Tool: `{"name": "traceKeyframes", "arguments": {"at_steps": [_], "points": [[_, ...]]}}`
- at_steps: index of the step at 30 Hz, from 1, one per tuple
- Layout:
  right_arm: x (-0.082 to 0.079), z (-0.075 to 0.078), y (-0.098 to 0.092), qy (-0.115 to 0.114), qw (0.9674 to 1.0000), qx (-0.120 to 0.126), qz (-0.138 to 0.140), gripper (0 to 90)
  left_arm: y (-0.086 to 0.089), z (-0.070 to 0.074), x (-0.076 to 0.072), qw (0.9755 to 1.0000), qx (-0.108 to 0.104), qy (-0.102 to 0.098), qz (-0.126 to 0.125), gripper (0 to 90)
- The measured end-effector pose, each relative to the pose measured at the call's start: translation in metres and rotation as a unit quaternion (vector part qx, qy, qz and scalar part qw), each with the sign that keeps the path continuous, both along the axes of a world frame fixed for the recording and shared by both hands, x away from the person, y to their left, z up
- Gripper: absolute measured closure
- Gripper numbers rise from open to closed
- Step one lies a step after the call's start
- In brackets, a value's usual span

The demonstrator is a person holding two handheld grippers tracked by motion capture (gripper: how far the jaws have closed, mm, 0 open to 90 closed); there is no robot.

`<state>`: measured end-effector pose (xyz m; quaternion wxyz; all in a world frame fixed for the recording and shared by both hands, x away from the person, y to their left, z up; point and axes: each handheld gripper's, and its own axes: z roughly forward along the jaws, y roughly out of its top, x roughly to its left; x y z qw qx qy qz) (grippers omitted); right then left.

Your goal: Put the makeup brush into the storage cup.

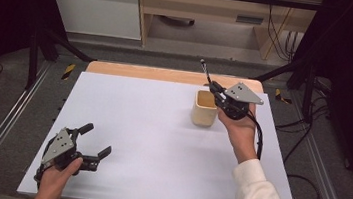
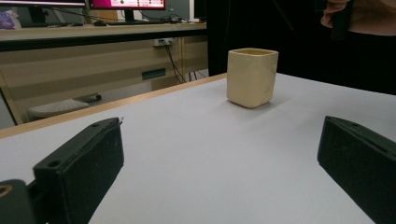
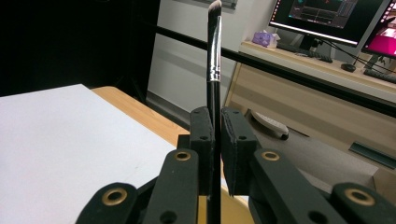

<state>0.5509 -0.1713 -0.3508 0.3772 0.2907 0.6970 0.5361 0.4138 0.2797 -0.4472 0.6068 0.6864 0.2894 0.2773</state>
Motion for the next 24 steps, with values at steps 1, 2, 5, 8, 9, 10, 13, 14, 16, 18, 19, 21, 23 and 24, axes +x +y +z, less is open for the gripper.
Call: {"name": "traceKeyframes", "arguments": {"at_steps": [1,2,5,8,9,10,13,14,16,18,19,21,23,24], "points": [[0.0003,-0.0003,0.0002,-0.001,1.0,0.0,0.0,83.9,0.0003,0.0,0.0,1.0,0.002,0.0,0.0,0.1],[0.0004,-0.0004,0.0003,-0.002,1.0,0.0,0.0,83.8,0.0004,0.0,0.0,1.0,0.002,0.0,0.0,0.1],[0.0009,-0.0006,0.0007,-0.007,1.0,0.0,-0.001,83.9,0.0004,0.0,0.0,1.0,0.001,0.0,-0.001,0.1],[0.0016,-0.0014,0.0007,-0.011,0.9999,-0.005,0.002,83.9,0.0002,-0.0001,0.0001,1.0,0.001,0.0,-0.002,0.1],[0.0018,-0.0016,0.0006,-0.012,0.9999,-0.006,0.002,83.8,0.0001,-0.0001,0.0002,1.0,0.001,0.0,-0.003,0.1],[0.0021,-0.0018,0.0006,-0.013,0.9999,-0.006,0.002,83.9,0.0,-0.0002,0.0003,1.0,0.001,0.0,-0.003,0.1],[0.0037,-0.002,0.0005,-0.013,0.9999,-0.007,0.001,83.9,-0.0001,-0.0003,0.0003,1.0,0.001,0.0,-0.003,0.1],[0.0041,-0.0023,0.0005,-0.012,0.9999,-0.008,0.001,83.9,-0.0001,-0.0003,0.0003,1.0,0.0,0.0,-0.004,0.1],[0.0051,-0.0029,0.0004,-0.012,0.9999,-0.007,0.0,83.9,-0.0001,-0.0004,0.0004,1.0,0.0,0.0,-0.004,0.1],[0.0058,-0.0035,0.0004,-0.012,0.9999,-0.008,0.0,83.9,0.0,-0.0005,0.0007,1.0,0.003,0.001,-0.006,0.1],[0.0061,-0.0039,0.0004,-0.013,0.9999,-0.008,0.0,83.9,-0.0003,-0.0007,0.0008,1.0,0.002,0.001,-0.007,0.1],[0.0065,-0.0046,0.0003,-0.014,0.9999,-0.009,-0.002,83.9,-0.0007,-0.0008,0.0009,1.0,0.001,0.002,-0.008,0.1],[0.0071,-0.0053,0.0006,-0.013,0.9999,-0.007,-0.002,83.9,-0.001,-0.0009,0.001,1.0,0.001,0.002,-0.009,0.1],[0.0077,-0.0057,0.0008,-0.014,0.9999,-0.008,-0.001,83.9,-0.001,-0.0009,0.001,1.0,0.001,0.001,-0.009,0.1]]}}
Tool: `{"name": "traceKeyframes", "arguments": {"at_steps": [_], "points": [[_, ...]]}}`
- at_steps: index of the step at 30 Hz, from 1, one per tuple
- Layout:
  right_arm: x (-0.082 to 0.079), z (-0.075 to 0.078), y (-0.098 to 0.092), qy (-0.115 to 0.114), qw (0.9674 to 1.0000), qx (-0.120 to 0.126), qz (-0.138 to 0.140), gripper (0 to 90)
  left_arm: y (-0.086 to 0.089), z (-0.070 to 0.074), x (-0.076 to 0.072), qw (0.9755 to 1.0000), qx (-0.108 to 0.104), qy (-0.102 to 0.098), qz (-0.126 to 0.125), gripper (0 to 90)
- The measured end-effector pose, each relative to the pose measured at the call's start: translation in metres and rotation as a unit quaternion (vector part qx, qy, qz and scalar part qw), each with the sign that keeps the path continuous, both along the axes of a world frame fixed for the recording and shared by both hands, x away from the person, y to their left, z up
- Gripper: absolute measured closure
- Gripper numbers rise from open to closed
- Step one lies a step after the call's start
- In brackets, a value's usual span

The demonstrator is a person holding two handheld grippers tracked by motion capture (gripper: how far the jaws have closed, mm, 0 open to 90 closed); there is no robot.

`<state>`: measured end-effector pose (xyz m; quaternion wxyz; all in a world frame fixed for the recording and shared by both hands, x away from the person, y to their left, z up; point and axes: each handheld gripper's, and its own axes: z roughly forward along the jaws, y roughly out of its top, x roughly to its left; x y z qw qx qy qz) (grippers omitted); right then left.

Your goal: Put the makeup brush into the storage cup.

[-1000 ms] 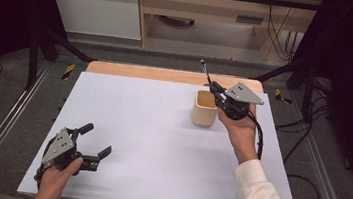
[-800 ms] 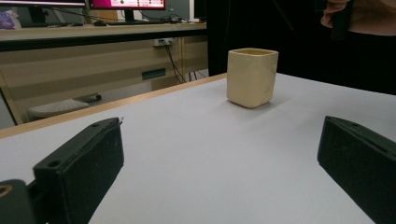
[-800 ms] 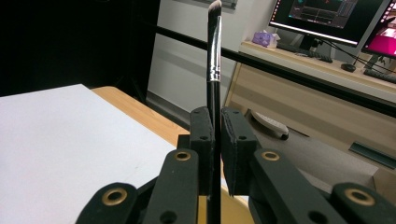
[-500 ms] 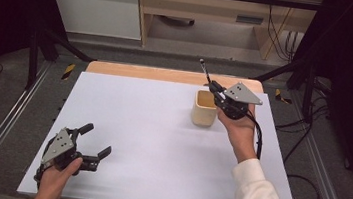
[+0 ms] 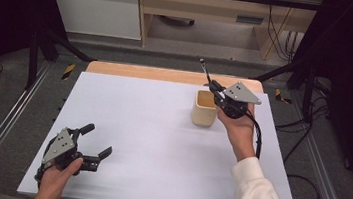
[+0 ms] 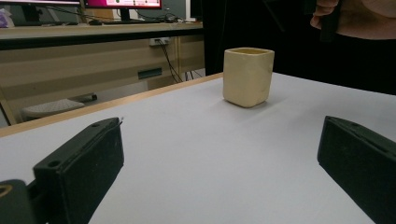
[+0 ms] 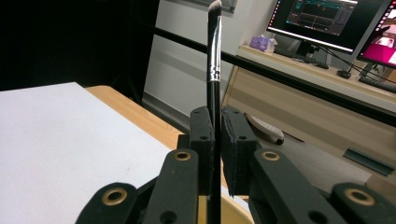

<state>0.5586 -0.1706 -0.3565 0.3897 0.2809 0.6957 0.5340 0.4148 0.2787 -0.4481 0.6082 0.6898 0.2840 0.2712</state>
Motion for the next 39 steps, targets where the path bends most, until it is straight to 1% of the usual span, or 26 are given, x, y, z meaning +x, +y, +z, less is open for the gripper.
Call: {"name": "traceKeyframes", "arguments": {"at_steps": [4,9,11,14,23,25,27,32,39], "points": [[0.003,-0.001,0.001,0.0,1.0,0.001,0.002,83.9,0.001,0.0,0.0,1.0,0.0,0.0,0.001,0.1],[0.006,-0.003,0.0,0.001,1.0,0.007,0.001,83.9,0.001,0.0,0.0,1.0,-0.002,0.001,0.0,0.1],[0.008,-0.004,0.001,0.001,0.9999,0.01,0.0,83.9,0.001,0.0,0.0,1.0,0.0,0.001,0.0,0.1],[0.009,-0.005,0.002,0.002,0.9999,0.009,-0.003,83.8,0.001,0.0,0.001,1.0,-0.004,0.001,0.0,0.1],[0.013,-0.007,0.004,0.001,0.9999,0.012,-0.003,83.9,0.002,0.0,0.001,1.0,-0.004,0.0,0.0,0.0],[0.014,-0.007,0.005,0.002,0.9999,0.009,-0.003,83.9,0.002,0.0,0.001,1.0,-0.005,0.0,-0.001,0.0],[0.015,-0.007,0.005,0.003,0.9999,0.011,-0.002,83.9,0.002,0.0,0.0,1.0,-0.008,-0.002,-0.003,0.0],[0.013,-0.01,0.006,0.005,0.9998,0.02,-0.002,83.9,0.003,0.001,0.0,1.0,-0.008,-0.003,-0.004,0.0],[0.014,-0.014,0.007,0.006,0.9998,0.02,0.0,83.8,0.006,0.002,0.0,0.9999,-0.013,-0.005,-0.001,0.0]]}}
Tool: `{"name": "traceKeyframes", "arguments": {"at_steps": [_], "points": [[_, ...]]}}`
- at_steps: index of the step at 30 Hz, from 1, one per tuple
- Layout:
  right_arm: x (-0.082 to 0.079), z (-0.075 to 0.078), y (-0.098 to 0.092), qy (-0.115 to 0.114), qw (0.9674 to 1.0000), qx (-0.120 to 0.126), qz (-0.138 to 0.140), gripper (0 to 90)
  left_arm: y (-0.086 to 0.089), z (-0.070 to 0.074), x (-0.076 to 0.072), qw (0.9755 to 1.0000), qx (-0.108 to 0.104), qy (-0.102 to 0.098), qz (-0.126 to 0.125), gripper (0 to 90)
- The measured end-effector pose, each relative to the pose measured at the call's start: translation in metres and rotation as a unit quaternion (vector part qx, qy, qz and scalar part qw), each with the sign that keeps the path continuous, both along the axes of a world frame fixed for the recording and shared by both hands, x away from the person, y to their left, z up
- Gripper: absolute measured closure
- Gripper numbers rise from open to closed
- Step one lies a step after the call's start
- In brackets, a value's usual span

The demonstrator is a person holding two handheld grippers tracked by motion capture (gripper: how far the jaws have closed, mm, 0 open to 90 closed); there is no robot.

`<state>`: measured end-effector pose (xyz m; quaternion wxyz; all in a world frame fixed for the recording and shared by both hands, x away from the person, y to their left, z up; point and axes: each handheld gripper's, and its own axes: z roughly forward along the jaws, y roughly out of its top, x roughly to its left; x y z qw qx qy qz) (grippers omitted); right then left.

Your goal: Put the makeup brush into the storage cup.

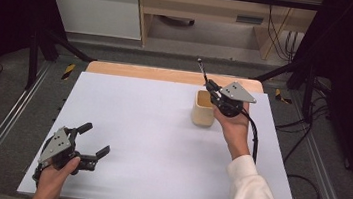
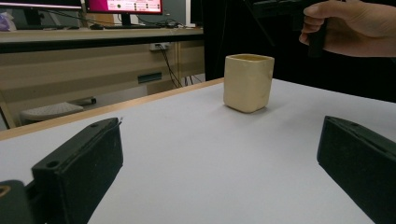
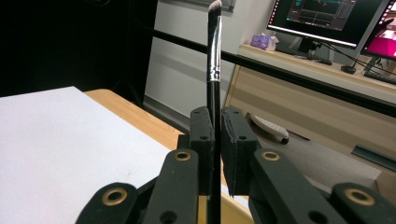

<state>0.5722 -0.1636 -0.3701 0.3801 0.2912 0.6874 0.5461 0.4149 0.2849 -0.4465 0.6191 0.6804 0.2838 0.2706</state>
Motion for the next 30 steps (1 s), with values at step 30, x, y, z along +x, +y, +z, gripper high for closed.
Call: {"name": "traceKeyframes", "arguments": {"at_steps": [30], "points": [[0.019,-0.018,0.004,0.019,0.9998,0.004,-0.006,83.8,0.004,0.0,0.002,0.9999,-0.014,0.002,0.002,0.2]]}}
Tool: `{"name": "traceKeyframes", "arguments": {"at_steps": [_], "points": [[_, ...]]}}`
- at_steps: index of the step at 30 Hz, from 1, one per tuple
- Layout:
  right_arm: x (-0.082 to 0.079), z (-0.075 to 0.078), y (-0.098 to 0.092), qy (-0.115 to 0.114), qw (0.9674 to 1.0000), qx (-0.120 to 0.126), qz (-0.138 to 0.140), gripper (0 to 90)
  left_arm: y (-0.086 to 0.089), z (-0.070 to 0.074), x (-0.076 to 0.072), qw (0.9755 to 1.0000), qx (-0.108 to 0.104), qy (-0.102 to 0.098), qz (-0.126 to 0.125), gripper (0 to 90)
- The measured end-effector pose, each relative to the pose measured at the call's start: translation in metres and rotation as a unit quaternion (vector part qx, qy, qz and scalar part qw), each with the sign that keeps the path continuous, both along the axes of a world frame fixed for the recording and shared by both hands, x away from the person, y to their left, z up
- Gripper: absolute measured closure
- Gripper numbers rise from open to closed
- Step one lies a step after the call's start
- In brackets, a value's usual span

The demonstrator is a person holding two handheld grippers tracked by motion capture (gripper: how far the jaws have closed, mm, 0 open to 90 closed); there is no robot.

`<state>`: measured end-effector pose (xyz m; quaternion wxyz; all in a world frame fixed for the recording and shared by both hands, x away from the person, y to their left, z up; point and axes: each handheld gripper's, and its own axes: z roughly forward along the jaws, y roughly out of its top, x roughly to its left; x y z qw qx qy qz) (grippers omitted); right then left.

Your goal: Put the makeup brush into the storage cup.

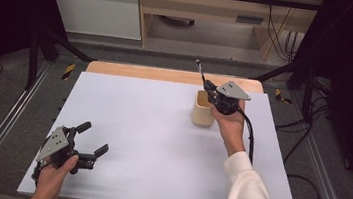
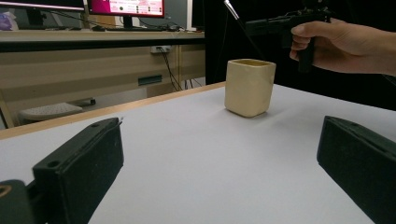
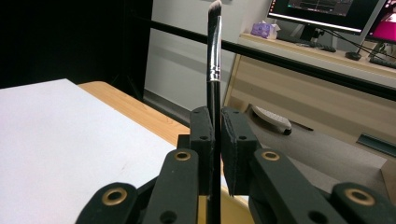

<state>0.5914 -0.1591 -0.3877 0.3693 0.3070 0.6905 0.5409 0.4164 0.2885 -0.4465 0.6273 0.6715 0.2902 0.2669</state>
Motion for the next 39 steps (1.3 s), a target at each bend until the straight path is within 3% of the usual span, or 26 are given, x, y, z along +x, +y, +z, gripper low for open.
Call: {"name": "traceKeyframes", "arguments": {"at_steps": [39], "points": [[0.001,-0.015,-0.003,0.021,0.9997,-0.011,-0.006,83.8,-0.003,-0.001,0.001,1.0,0.005,0.003,-0.006,0.3]]}}
